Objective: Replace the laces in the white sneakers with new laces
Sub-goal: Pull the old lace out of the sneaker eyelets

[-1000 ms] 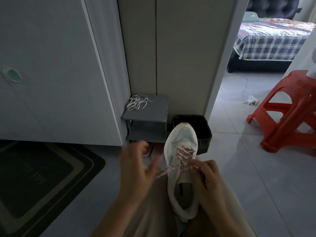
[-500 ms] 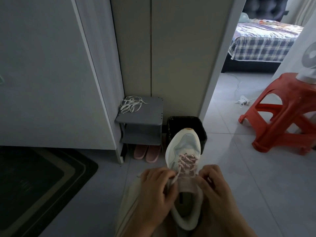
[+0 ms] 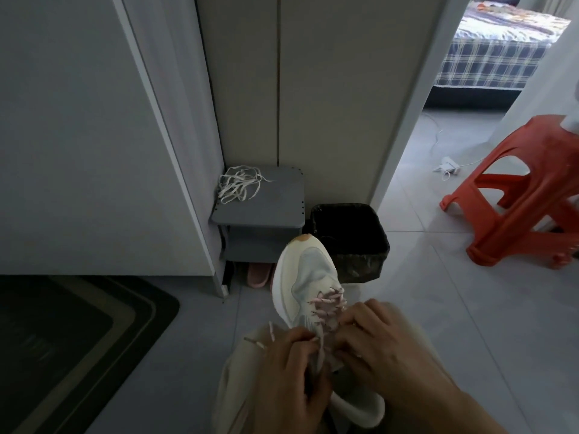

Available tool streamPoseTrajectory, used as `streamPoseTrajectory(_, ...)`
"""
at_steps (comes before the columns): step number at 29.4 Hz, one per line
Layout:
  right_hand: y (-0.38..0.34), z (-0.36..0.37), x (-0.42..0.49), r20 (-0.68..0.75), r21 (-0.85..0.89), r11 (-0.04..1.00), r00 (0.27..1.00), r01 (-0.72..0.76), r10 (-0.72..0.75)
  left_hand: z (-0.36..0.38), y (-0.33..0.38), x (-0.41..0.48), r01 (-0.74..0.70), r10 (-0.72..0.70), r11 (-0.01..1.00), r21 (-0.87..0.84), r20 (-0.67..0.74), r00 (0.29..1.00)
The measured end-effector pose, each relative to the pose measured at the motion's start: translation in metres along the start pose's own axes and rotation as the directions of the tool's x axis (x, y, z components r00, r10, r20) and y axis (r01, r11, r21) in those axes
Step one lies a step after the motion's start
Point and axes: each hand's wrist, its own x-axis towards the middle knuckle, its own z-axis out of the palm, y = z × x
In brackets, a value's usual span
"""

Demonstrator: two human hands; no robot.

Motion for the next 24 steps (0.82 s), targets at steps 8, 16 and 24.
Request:
streamPoseTrajectory(8,0.035,0.0,-0.021,-0.084,0.505,0.836,0.951,-0.217,0.298,0.001,0.011,-0.004,0.105,-0.115,0.989,0.104,0.095,0.989)
streamPoseTrajectory(16,0.066,-0.006,-0.066,0.032,0.531,0.749,0.893,-0.397,0.45,0.034,0.019,0.006,0.134,-0.131,0.991,-0.012,0.13,0.983)
streamPoseTrajectory(24,0.024,0.007,-0.016,-0.07,0.051,0.981,0.979,-0.186,0.189,0.051,0.015,0.009,0.316,-0.309,0.948,-0.031,0.15,0.939)
